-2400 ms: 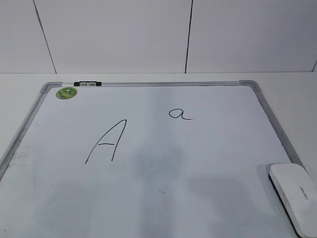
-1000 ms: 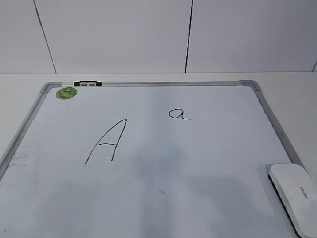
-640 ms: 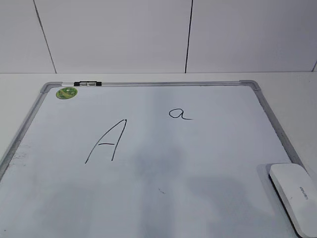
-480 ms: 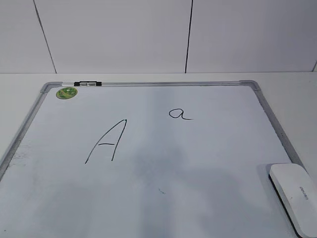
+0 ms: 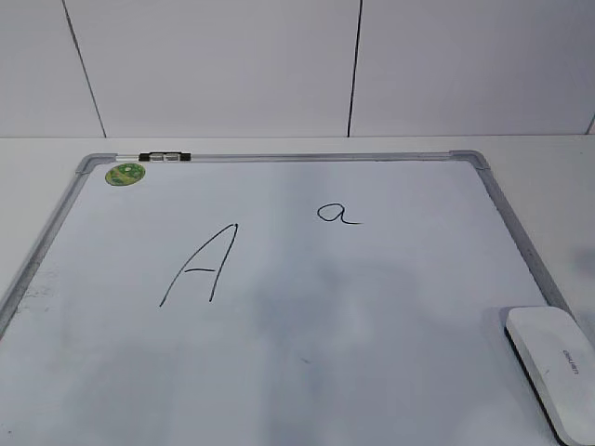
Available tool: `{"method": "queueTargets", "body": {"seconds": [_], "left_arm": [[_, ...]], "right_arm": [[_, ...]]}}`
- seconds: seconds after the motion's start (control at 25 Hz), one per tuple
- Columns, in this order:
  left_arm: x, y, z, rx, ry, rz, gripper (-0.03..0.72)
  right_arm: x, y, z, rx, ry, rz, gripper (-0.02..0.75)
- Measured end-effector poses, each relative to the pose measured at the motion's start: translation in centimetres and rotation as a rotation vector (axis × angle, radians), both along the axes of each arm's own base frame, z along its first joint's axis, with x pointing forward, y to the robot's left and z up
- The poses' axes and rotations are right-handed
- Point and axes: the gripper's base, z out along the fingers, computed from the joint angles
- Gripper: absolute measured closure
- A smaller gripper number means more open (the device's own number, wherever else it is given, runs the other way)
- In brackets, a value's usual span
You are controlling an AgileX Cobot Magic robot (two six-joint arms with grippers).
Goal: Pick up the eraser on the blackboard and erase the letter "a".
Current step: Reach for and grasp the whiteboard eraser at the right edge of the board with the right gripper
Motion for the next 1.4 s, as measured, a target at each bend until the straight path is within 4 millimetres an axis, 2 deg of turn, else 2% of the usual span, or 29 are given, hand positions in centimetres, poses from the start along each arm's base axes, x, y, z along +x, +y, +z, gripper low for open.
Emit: {"method": "queueTargets", "body": {"seconds": [0.2, 0.56, 1.04, 1.4], "left_arm": [[0.0, 0.0, 0.0, 0.0, 0.0, 0.0, 0.317], [0.0, 0.0, 0.0, 0.0, 0.0, 0.0, 0.317], [0.0, 0.0, 0.0, 0.0, 0.0, 0.0, 0.317], [0.0, 0.0, 0.0, 0.0, 0.0, 0.0, 0.317]], "right_arm": [[2.2, 0.0, -0.6, -0.002, 0.119, 0.0, 0.167], [4.9, 0.3, -1.7, 0.016, 0.27, 0.005, 0.167], [9.6, 1.4, -4.6, 0.144, 0.503, 0.01, 0.167], [12.2, 1.7, -6.2, 0.142, 0.51, 0.071, 0.167]]}}
